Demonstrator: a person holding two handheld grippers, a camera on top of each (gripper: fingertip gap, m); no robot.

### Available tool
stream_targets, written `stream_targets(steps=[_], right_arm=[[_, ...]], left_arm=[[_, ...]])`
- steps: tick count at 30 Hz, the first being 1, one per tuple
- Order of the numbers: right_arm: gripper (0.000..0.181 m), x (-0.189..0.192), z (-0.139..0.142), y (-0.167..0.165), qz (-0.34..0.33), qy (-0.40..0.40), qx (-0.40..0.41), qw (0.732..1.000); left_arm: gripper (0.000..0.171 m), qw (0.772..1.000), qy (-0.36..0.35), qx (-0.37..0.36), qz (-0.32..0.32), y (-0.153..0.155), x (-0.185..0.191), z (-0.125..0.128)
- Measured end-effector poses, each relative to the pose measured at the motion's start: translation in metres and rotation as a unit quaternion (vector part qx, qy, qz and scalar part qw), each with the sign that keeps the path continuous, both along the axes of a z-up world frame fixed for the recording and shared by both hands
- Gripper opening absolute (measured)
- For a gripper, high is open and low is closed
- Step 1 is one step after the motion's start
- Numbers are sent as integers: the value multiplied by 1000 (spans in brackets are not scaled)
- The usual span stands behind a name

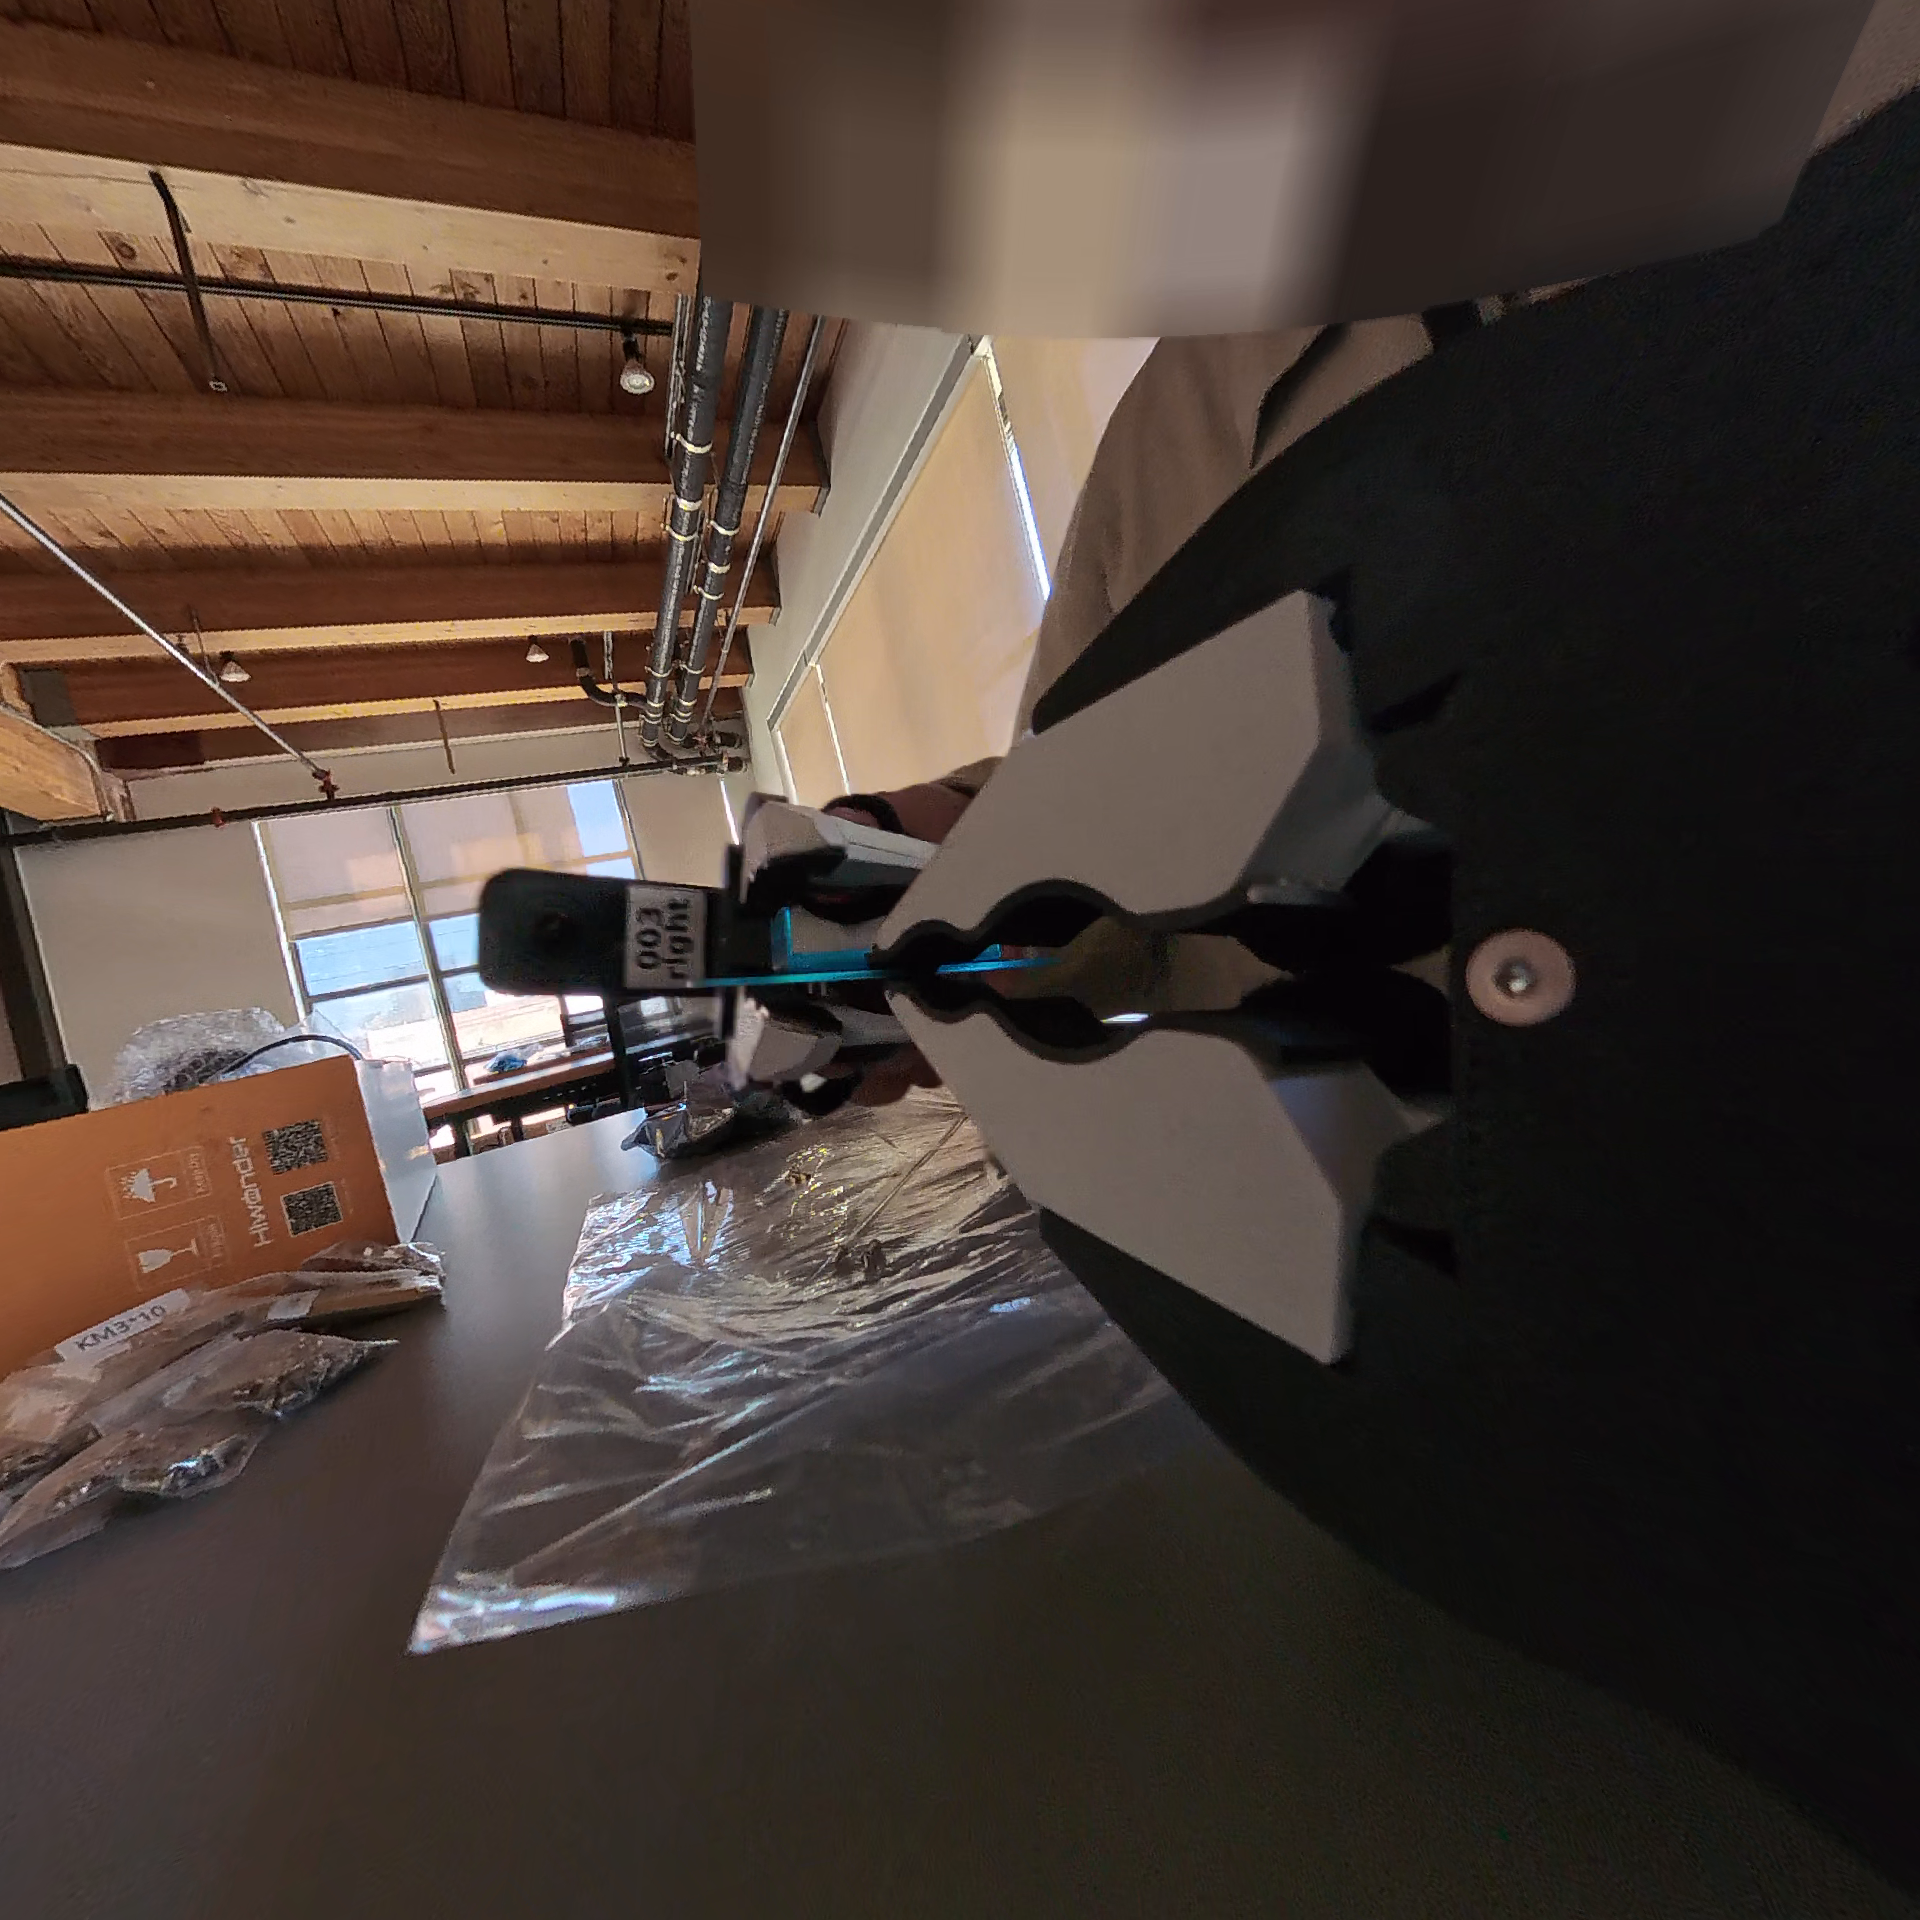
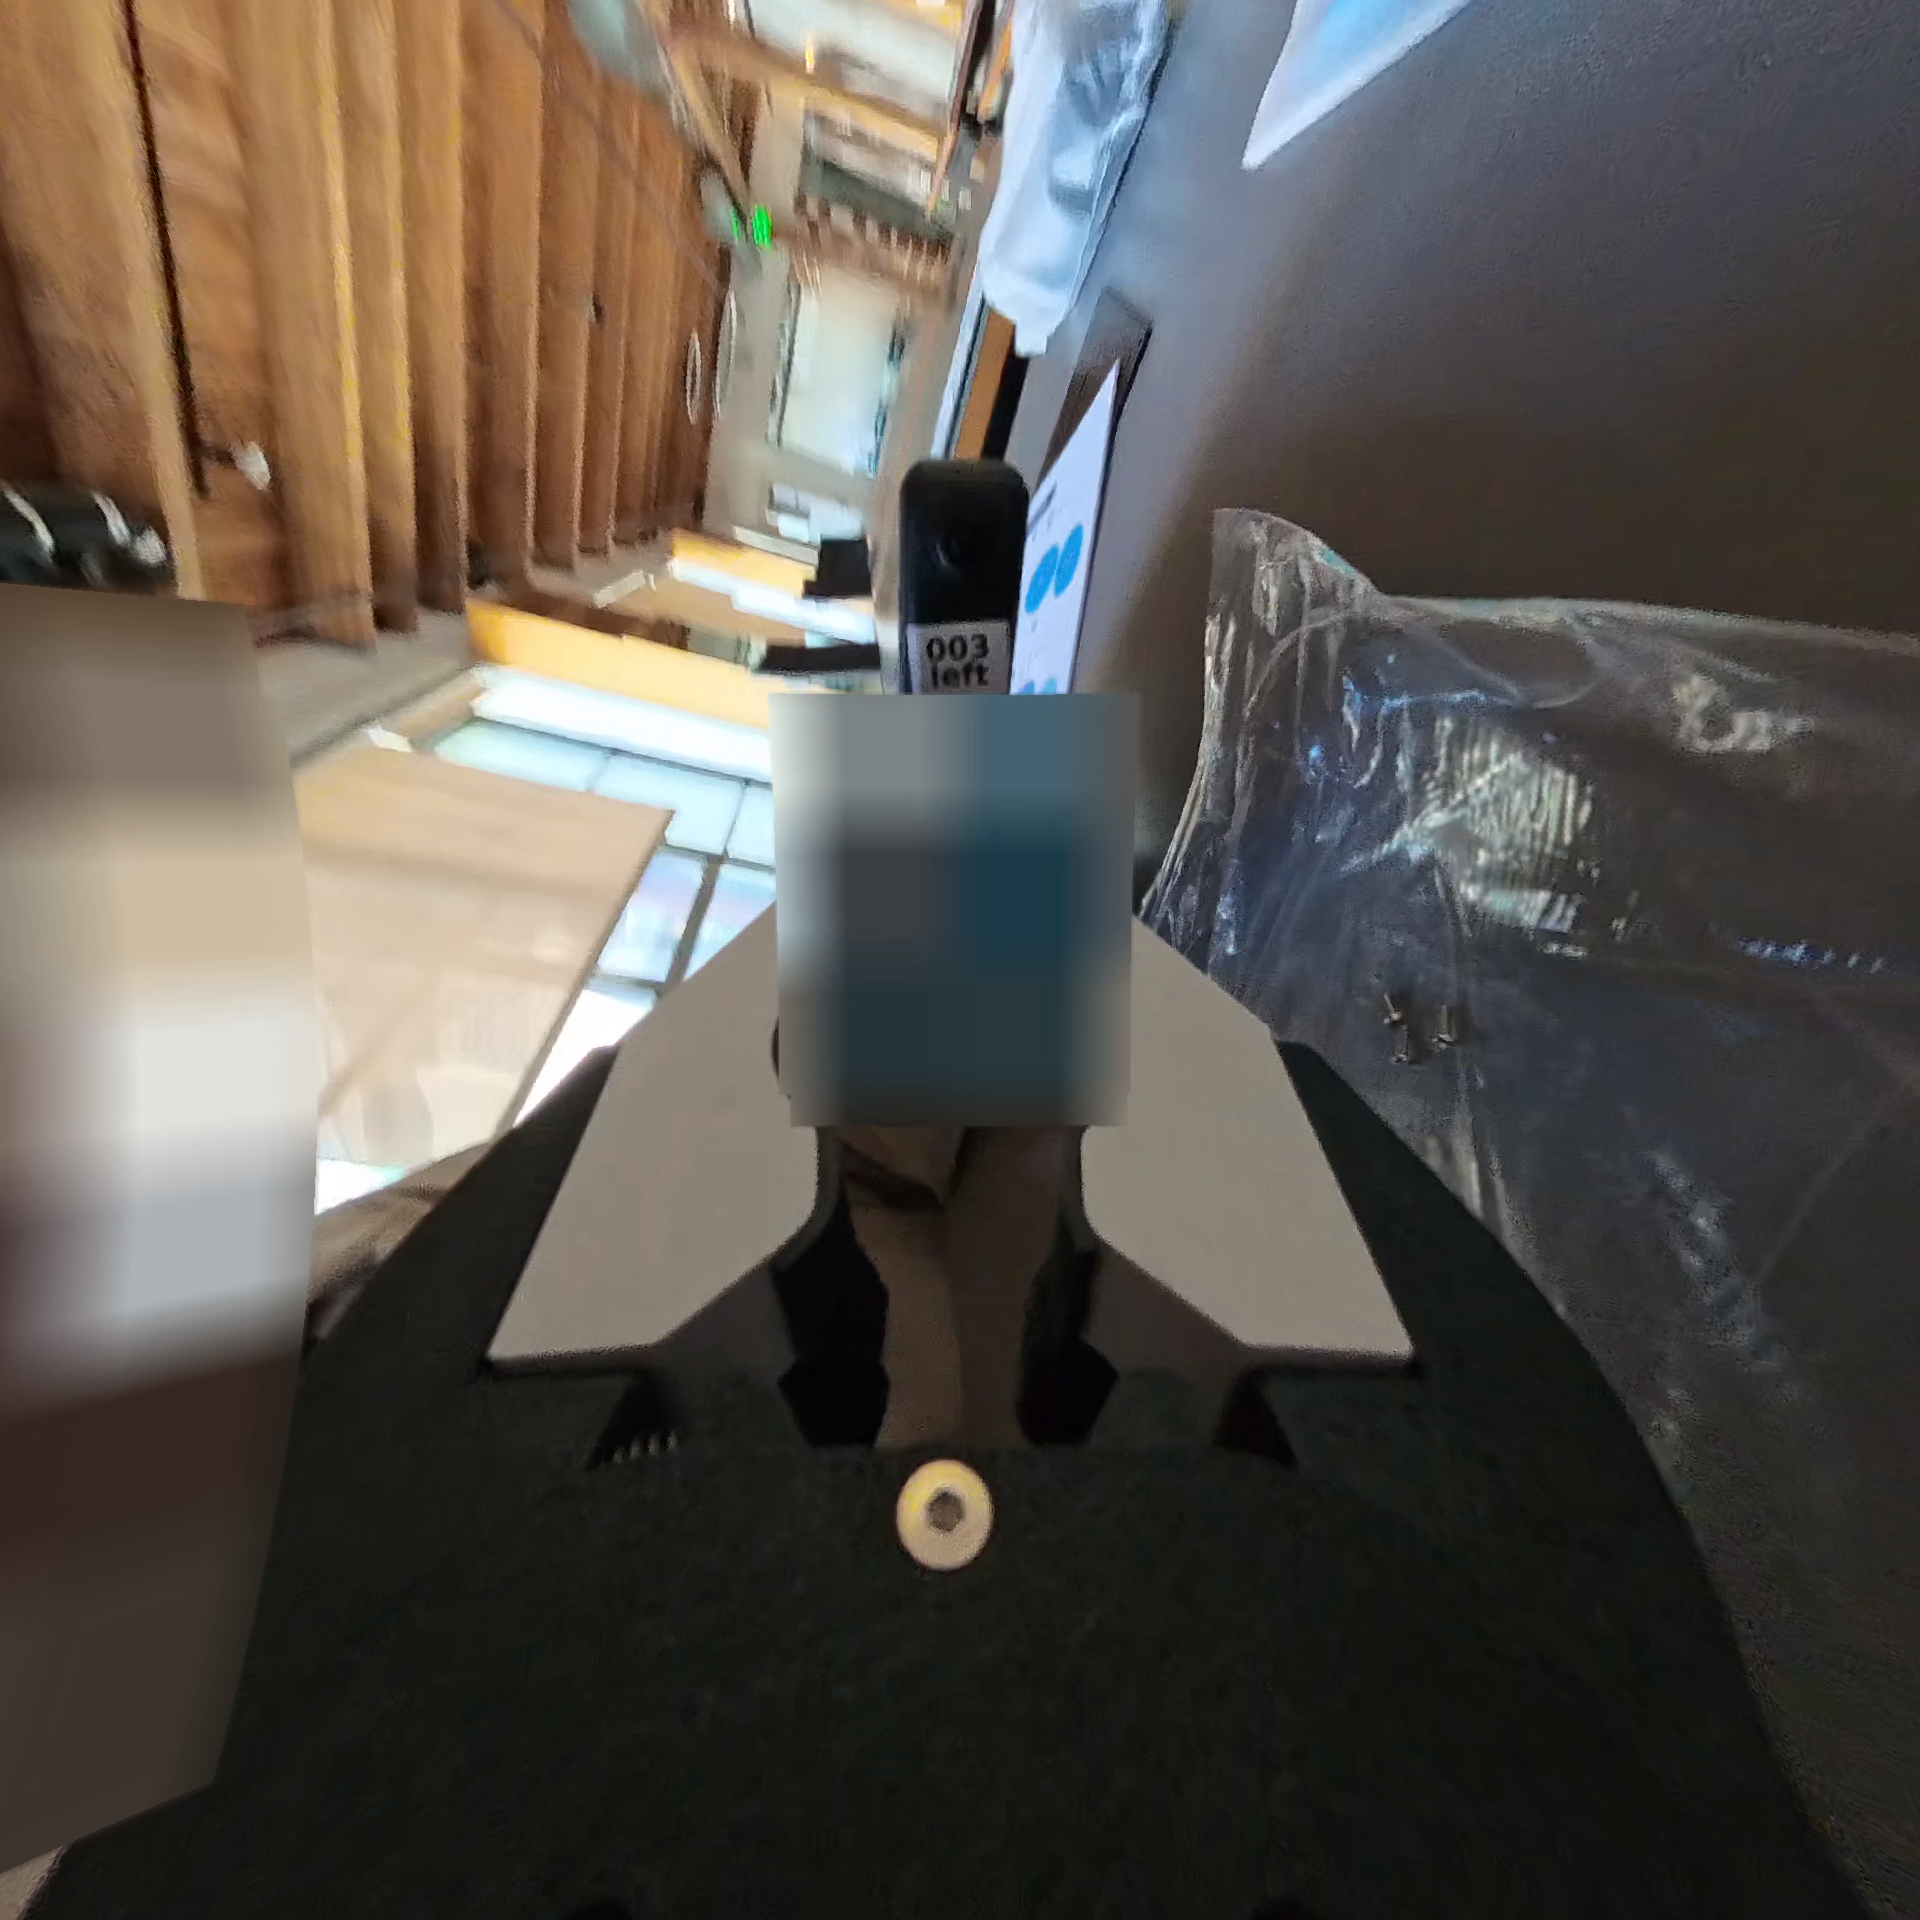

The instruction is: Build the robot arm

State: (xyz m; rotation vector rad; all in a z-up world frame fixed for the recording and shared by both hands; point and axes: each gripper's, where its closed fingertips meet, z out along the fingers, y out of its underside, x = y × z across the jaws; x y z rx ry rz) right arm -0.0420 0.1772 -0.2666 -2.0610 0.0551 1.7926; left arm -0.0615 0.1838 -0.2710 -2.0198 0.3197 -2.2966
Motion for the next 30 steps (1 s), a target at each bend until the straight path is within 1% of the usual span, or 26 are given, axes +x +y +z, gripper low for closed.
stream_targets(steps=[2,4,7,11,13,18,22,26,30], right_arm=[[32,-4,-1,3,-45,37,-16,998],[27,-7,-1,6,-75,69,-33,994],[22,-13,-9,7,-78,74,-49,993],[17,-15,-8,10,-85,75,-45,993],[17,-17,-10,9,-80,65,-45,994],[15,-13,-11,11,-80,57,-45,994],[4,-12,-12,9,-76,43,-40,995],[4,-12,-12,9,-73,47,-38,996],[4,-11,-10,9,-71,34,-11,997]], left_arm=[[0,1000,0,-1,4,0,1,-1],[0,1000,-1,-3,2,-2,3,-1],[0,1000,6,-1,3,-5,5,-2],[0,1000,10,-4,9,-3,4,-4],[0,1000,15,-8,19,0,2,-6],[0,1000,18,-2,11,-2,2,-5],[0,1000,16,-3,9,-3,3,-5],[0,1000,20,12,10,-4,5,-4],[0,1000,16,24,8,-4,5,-1]])
